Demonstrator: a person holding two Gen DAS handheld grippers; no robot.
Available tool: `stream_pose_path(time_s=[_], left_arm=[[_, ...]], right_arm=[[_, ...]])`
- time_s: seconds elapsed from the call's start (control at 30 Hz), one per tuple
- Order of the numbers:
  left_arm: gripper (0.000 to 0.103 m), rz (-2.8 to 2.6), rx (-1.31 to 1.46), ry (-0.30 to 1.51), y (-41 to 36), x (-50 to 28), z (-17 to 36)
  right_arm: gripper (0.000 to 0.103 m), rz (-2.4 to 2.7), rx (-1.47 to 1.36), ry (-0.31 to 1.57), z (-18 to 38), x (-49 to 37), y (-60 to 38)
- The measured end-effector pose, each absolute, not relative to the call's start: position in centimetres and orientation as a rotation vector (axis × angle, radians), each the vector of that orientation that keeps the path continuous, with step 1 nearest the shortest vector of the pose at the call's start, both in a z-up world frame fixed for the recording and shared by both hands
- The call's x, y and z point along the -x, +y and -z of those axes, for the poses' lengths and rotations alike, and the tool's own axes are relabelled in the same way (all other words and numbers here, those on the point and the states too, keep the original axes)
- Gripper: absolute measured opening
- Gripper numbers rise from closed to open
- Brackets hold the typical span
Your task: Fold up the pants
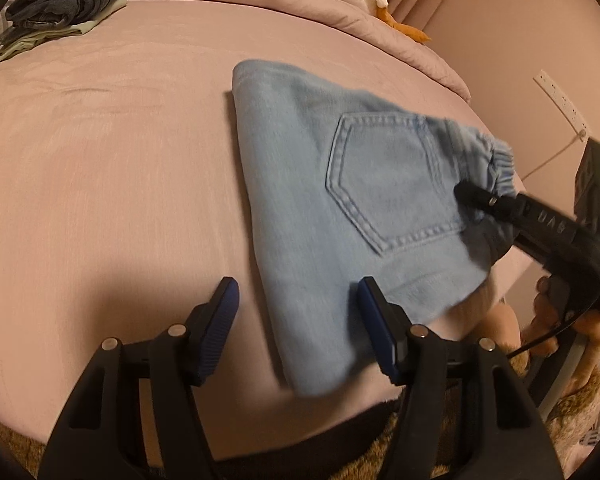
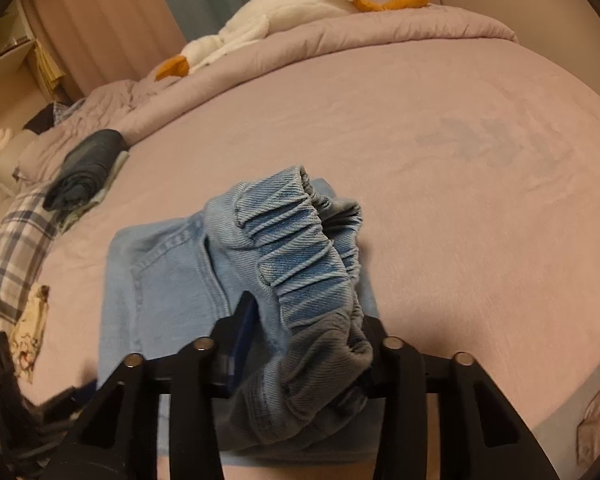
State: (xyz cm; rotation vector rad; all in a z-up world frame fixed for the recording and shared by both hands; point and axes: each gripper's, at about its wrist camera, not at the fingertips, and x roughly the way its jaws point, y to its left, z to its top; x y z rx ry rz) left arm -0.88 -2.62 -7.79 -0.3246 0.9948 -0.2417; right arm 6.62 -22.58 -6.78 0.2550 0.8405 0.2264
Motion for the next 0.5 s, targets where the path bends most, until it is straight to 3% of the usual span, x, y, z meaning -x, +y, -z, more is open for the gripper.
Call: stream_pose_path(time_s=[0.27,0.5], left_arm=[[0.061,0.241,0.326,1.011,-2.4,2.2,8.1],[0.061,0.207,0.315,1.062,-3.0,1.4,7.9]], right_arm=[[0.038,-0.193,-0.209,0.890,7.8,-6.6,-22.6],[0.048,-0.199,-0.209,0.932,8.4,-7.6,-22.9]])
